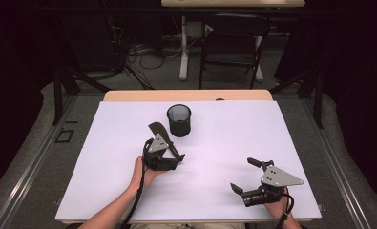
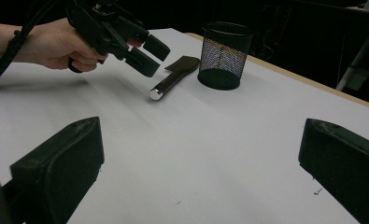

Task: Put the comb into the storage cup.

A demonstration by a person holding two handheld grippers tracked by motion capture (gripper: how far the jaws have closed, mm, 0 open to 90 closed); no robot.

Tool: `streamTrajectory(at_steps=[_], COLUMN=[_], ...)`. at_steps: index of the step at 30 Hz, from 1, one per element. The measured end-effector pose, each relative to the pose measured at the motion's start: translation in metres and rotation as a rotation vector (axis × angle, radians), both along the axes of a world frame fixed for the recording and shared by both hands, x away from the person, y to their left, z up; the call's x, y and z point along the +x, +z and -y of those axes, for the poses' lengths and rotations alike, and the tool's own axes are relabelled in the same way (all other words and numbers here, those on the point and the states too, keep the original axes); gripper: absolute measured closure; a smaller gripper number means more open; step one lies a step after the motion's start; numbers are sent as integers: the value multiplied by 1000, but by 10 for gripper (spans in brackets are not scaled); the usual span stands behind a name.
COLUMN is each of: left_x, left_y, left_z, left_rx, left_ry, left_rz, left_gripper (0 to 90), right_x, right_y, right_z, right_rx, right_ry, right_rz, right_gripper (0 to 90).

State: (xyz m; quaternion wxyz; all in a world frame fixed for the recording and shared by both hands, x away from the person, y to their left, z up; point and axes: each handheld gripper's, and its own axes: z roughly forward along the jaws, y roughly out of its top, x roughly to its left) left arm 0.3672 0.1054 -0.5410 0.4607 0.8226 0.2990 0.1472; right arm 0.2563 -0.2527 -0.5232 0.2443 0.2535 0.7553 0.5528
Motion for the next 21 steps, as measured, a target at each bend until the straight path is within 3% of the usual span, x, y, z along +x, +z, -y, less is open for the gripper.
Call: streamTrajectory(at_steps=[1,3,8,10,21], left_x=[1,2,8,11,14], left_y=[-1,-1,-3,-6,-15], left_z=[2,6,11,16,25], left_rx=[-3,-3,-13,2,75], left_ry=[-1,11,10,6,31], left_rz=[-12,-22,-54,-81,-109], left_gripper=[551,676,890,900,900], right_x=[0,-1,0,0,0], right_y=[0,0,0,0,0], right_z=[0,-1,0,0,0], right_rx=[2,-6,-6,-3,-8], right_ry=[0,3,3,3,5], right_rz=[0,-2,-4,-3,-4], right_gripper=[0,0,0,0,0])
